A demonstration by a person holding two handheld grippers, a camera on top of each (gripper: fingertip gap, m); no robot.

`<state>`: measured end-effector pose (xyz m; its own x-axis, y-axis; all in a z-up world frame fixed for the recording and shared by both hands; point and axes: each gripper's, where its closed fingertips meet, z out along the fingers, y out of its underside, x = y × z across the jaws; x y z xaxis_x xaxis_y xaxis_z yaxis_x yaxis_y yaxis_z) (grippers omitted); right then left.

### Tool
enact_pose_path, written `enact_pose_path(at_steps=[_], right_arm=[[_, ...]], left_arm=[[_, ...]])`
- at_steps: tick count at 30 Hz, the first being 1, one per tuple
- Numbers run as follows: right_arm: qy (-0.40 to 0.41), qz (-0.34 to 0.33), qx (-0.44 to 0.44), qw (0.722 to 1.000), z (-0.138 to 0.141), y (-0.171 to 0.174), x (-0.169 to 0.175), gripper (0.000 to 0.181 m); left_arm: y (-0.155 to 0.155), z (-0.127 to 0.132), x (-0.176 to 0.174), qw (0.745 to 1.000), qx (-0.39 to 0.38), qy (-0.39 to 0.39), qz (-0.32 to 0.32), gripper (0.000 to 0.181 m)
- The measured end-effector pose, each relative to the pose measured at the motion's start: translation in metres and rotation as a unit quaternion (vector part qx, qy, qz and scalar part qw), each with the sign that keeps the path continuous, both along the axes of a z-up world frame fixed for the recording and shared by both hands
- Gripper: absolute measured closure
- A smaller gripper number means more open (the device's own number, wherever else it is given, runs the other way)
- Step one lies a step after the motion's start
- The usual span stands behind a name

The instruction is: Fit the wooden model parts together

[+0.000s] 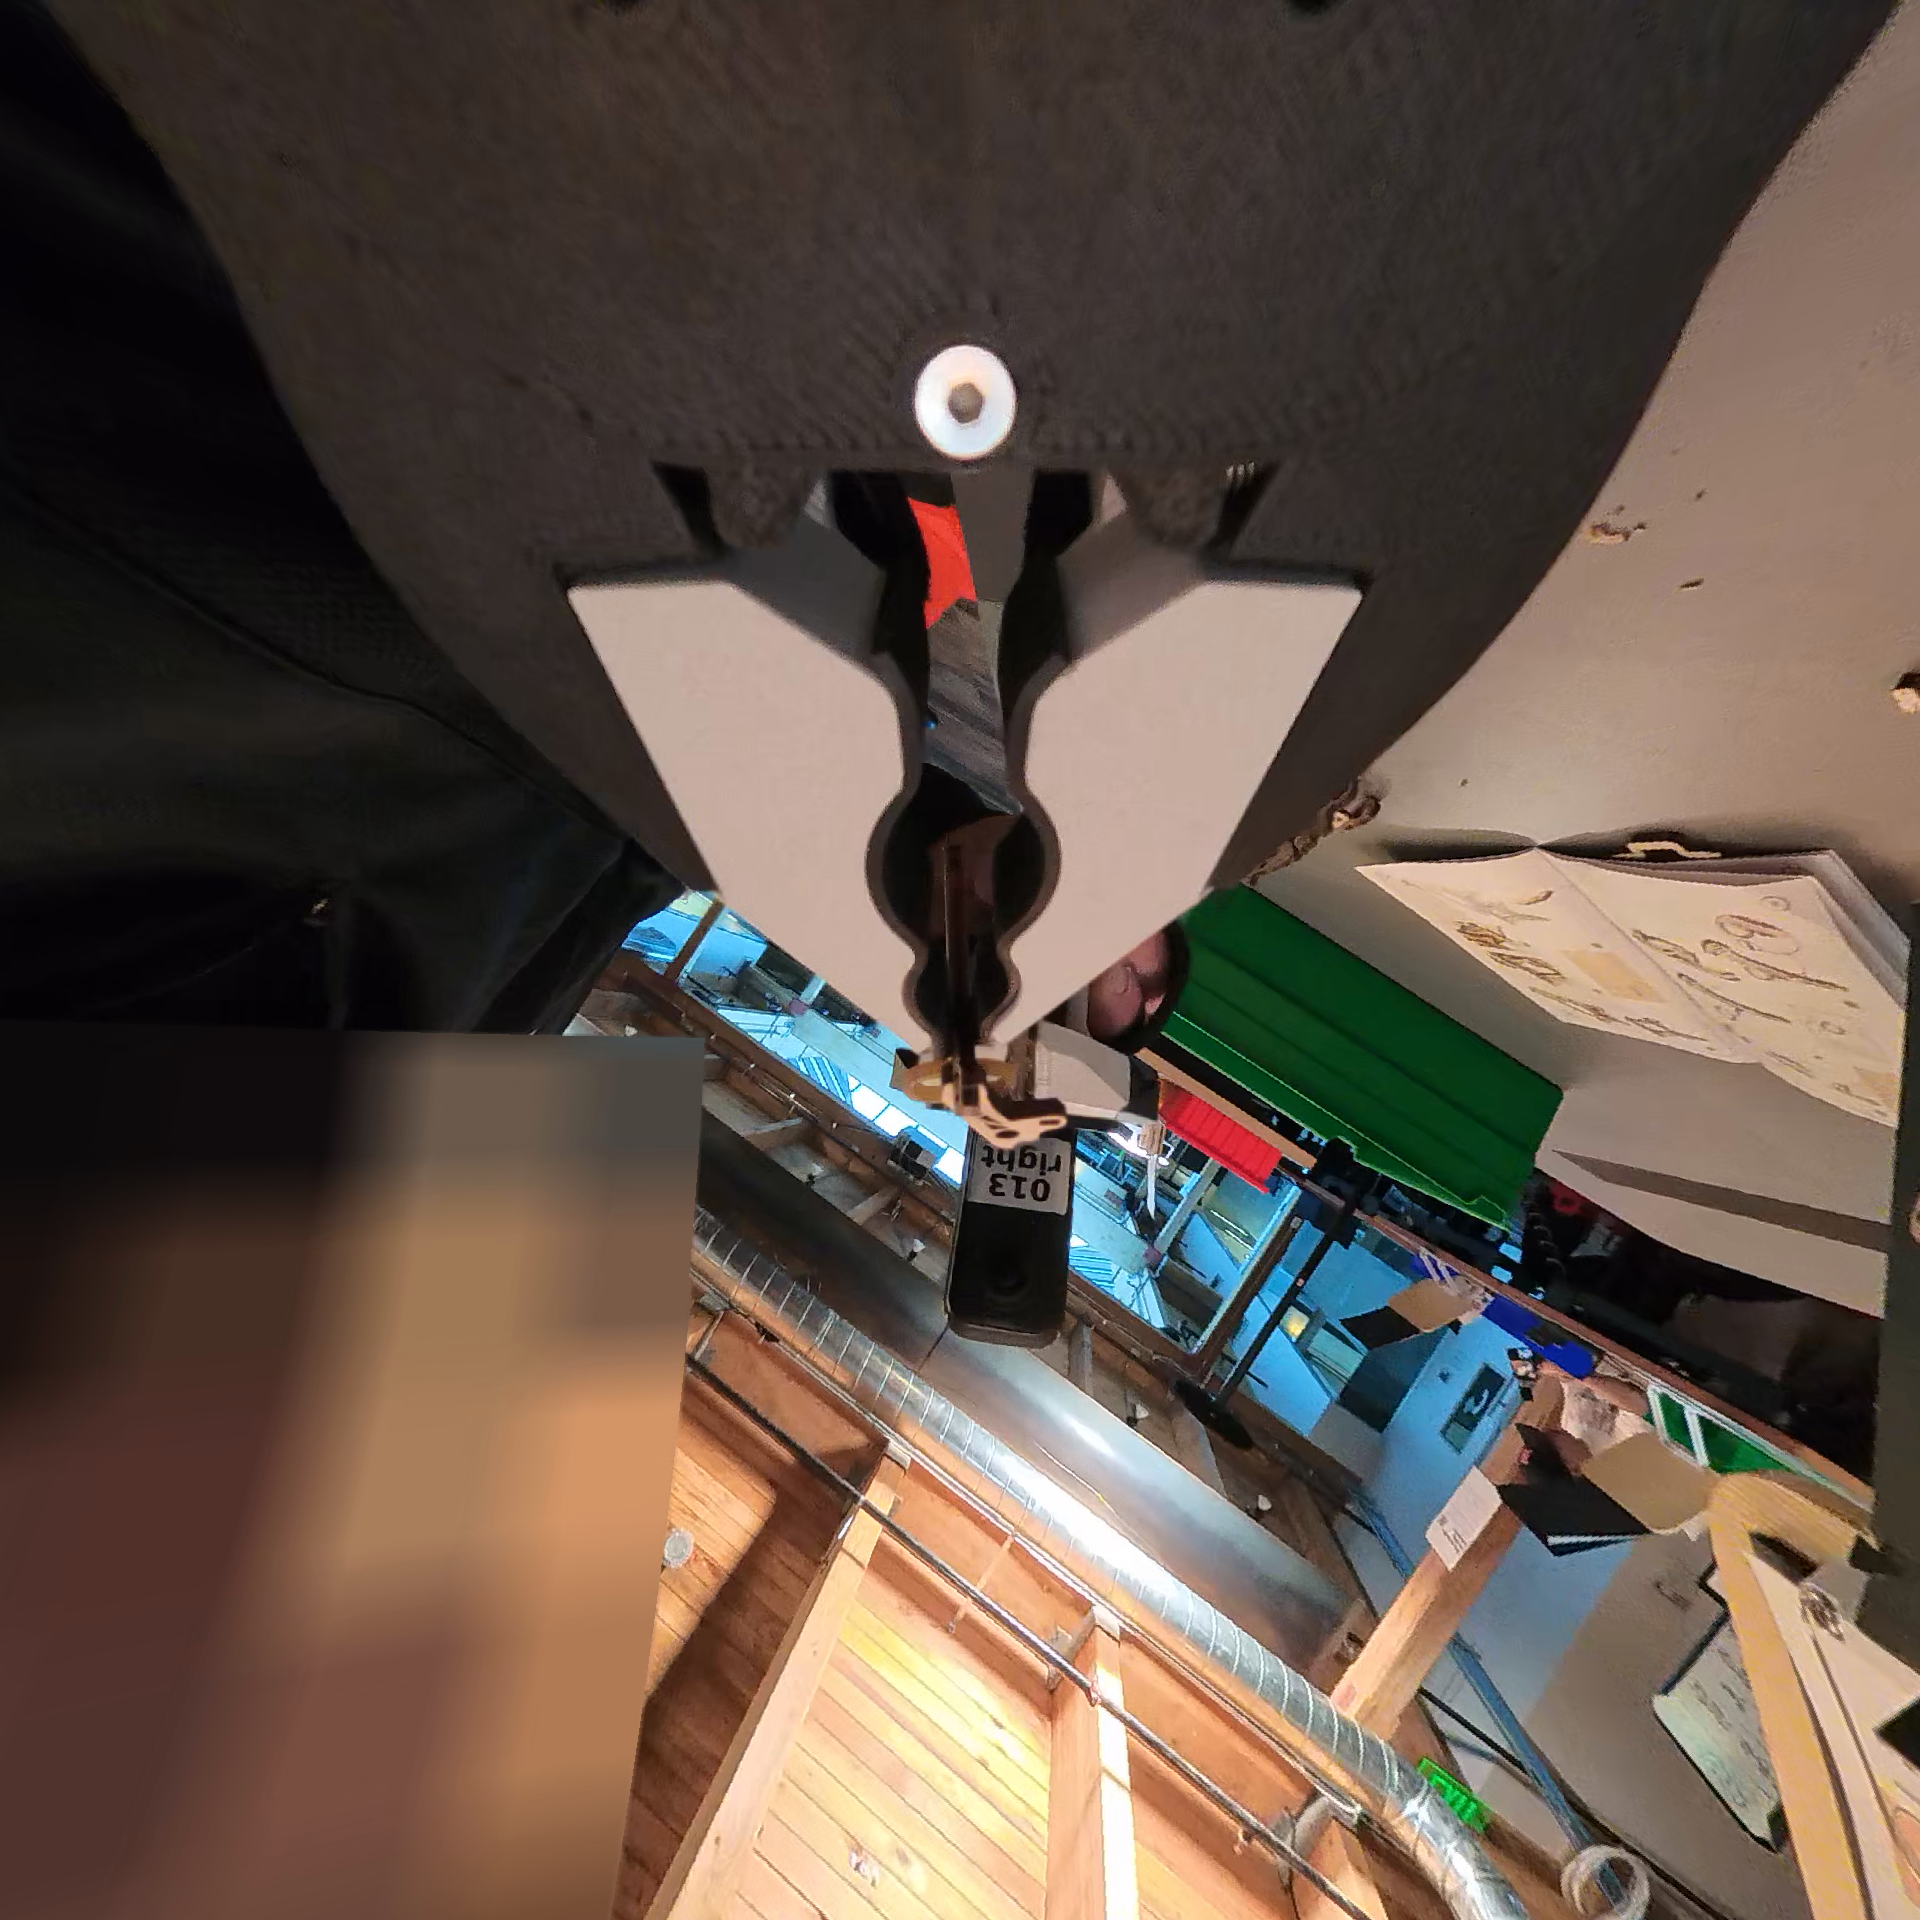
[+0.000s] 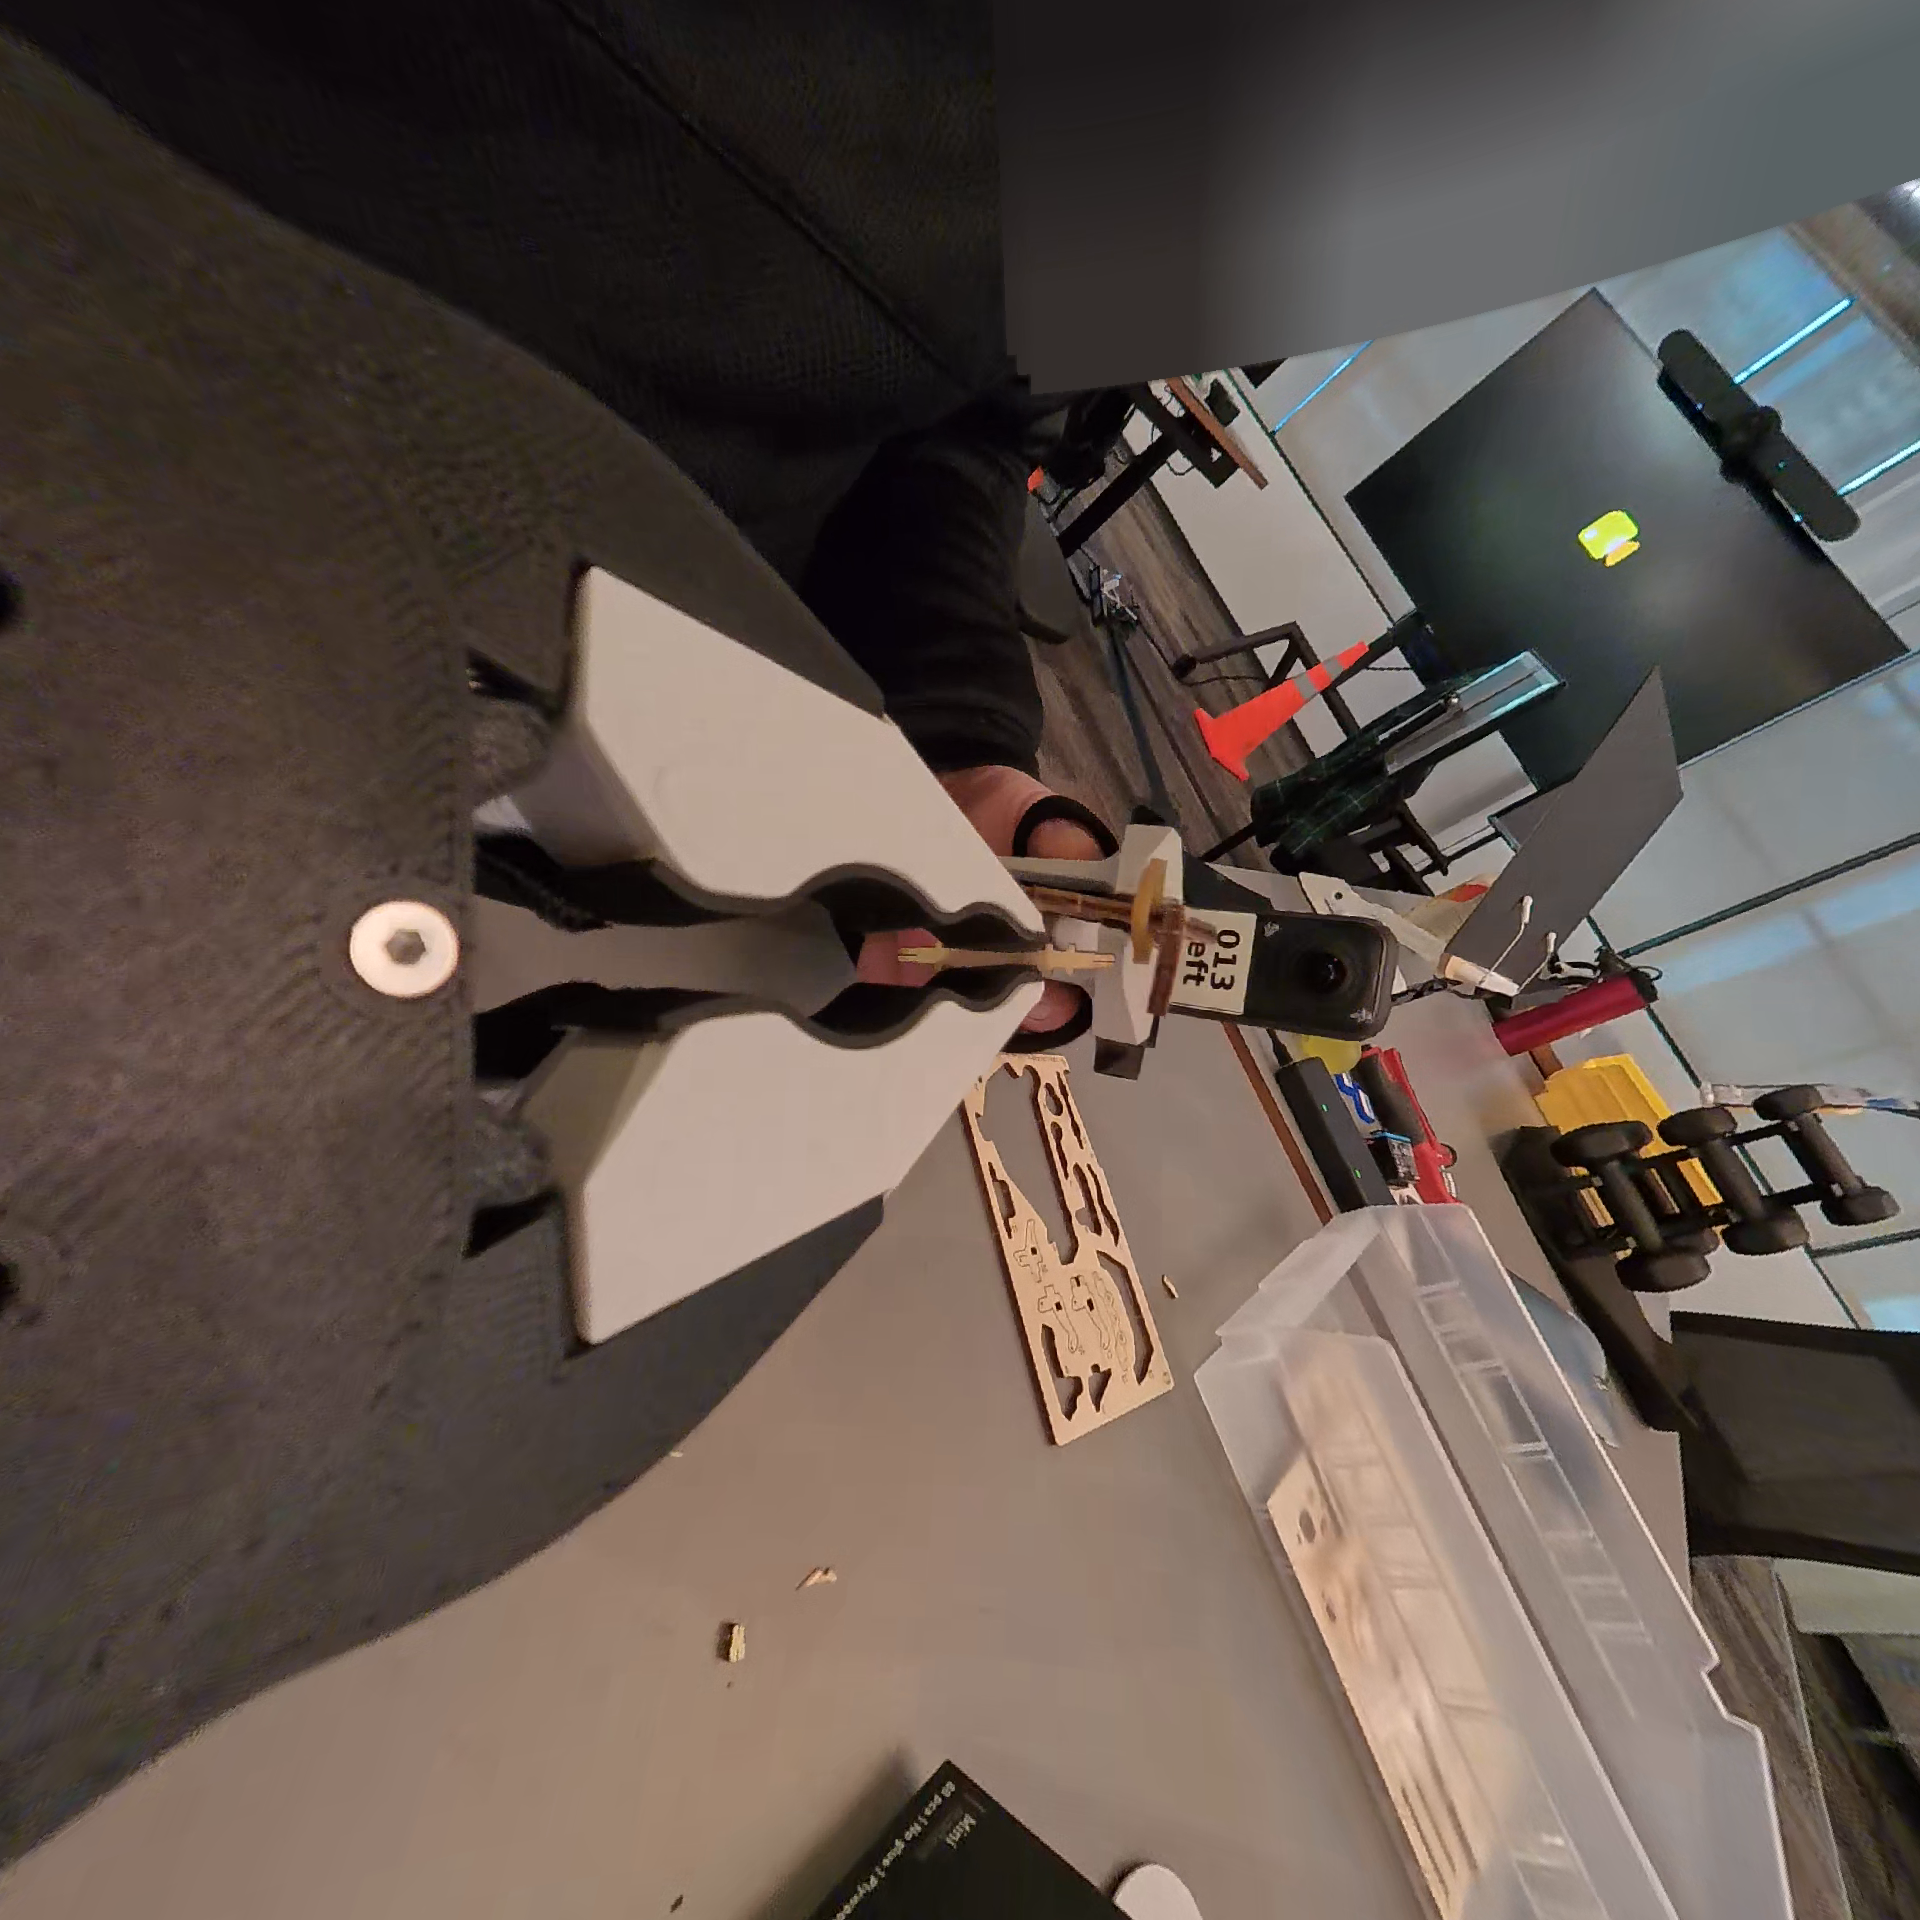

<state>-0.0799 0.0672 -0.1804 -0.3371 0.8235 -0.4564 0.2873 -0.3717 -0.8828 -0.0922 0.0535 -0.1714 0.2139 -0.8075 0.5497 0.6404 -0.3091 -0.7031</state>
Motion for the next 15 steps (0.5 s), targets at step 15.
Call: enact_pose_path(at_steps=[15], right_arm=[[0.008, -0.009, -0.028, 1.000, 0.0091, 0.0033, -0.0065, 0.181]], left_arm=[[0.0036, -0.0006, 0.0065, 1.000, 0.001, -0.024, -0.014, 0.180]])
